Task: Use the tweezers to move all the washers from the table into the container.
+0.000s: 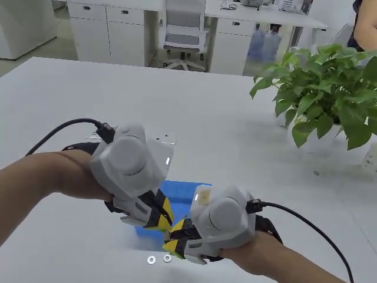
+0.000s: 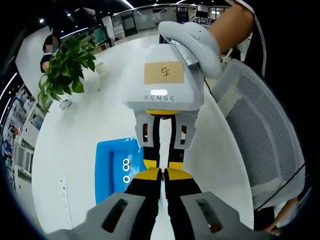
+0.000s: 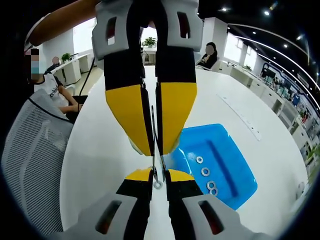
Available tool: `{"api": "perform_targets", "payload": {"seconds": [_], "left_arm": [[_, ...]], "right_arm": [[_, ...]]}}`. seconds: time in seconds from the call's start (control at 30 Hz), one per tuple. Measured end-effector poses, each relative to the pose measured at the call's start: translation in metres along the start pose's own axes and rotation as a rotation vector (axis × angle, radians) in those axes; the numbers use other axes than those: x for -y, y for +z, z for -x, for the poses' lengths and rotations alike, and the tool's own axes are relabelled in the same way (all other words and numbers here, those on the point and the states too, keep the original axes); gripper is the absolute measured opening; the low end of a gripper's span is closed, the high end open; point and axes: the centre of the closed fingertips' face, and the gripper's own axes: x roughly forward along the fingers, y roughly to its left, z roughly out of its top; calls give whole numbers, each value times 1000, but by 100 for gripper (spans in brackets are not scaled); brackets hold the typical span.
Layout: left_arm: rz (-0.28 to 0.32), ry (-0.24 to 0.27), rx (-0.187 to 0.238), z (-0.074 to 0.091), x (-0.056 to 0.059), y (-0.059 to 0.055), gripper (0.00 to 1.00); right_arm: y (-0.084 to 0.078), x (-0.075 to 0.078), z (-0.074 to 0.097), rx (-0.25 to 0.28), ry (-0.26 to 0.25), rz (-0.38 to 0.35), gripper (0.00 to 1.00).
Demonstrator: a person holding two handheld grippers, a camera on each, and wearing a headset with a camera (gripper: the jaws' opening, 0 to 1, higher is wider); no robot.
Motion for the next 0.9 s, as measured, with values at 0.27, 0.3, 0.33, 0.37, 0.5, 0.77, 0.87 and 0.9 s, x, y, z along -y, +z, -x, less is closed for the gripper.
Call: {"api": "perform_targets", "payload": {"seconds": [0.27,0.3,0.33,0.37,0.5,0.77,0.87,0.9], "left_arm": [[-1,-18,-3,-8,6,-6,6],[1,-20,-2,-9,6,-6,6],[5,-21,0,-10,6,-7,6],[6,-21,0,-11,7,-8,6],[4,-25,2,-14,10,-10,6],[5,-29,7,-19,10,-13,6],[6,-28,7,-20,9,-14,6],[5,-28,6,-21,9,-15,6]], "right_arm": [[-7,-6,-6,-11,16,-4,12],[-9,-7,-7,-14,19,-2,12],[-10,-8,-8,-17,22,-1,12],[-11,-8,-9,-21,24,1,12],[-15,-10,-12,-23,28,-4,13],[-18,-10,-18,-25,33,-10,13],[-20,-11,-20,-26,35,-10,13],[-20,-11,-21,-26,34,-11,13]]}}
